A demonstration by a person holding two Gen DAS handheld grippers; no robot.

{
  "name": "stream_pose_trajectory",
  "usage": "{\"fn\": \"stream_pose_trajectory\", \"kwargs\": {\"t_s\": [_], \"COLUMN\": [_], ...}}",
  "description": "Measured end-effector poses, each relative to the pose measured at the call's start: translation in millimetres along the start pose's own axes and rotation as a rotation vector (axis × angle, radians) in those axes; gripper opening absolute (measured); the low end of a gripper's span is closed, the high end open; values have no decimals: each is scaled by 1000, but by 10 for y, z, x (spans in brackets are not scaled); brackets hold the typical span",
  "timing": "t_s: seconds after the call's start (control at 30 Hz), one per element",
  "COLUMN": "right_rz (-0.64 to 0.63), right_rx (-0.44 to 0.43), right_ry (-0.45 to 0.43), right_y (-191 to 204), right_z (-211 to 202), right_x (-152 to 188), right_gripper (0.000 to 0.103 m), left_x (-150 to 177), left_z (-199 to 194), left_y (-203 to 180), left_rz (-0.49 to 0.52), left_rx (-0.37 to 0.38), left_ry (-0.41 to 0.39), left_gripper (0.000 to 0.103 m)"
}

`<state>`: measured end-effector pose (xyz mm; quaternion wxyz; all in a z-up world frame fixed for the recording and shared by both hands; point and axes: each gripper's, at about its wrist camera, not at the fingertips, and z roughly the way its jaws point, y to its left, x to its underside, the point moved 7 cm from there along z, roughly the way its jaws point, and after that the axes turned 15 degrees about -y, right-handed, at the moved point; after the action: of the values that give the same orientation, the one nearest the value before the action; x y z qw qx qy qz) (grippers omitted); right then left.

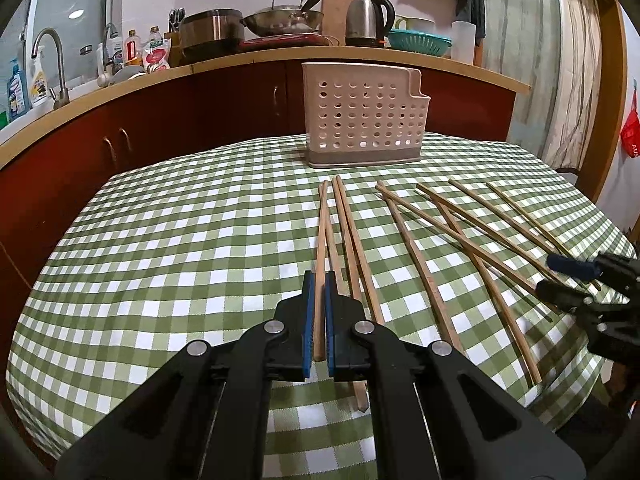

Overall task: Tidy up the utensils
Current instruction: 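Lower the left tool and grasp a wooden chopstick while the right tool grasps another, then lift both held chopsticks and carry them above the beige utensil holder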

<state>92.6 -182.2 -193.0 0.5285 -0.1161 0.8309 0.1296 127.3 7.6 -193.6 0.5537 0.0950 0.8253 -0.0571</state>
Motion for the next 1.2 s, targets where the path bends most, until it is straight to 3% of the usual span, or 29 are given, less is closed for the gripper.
{"fn": "stream_pose_trajectory", "kwargs": {"t_s": [0.07, 0.1, 0.2, 0.47, 1.2], "right_rz": [10, 19, 28, -7, -17], "right_rx": [-11, -20, -30, -14, 30], "right_ry": [20, 24, 23, -28, -225], "right_y": [-4, -10, -2, 37, 19], "right_z": [34, 38, 40, -67, -558], "right_x": [82, 110, 162, 40, -695], "right_gripper": [23, 13, 7, 7, 7], "left_x": [2, 5, 7, -72, -633], "left_z": [-7, -11, -23, -99, -559], "left_y": [-6, -5, -5, -20, 64], "left_rz": [0, 0, 6, 11, 4], "left_rx": [1, 0, -6, -13, -62], "left_ry": [-2, -2, -7, -40, -219], "left_gripper": [5, 5, 5, 5, 5]}}
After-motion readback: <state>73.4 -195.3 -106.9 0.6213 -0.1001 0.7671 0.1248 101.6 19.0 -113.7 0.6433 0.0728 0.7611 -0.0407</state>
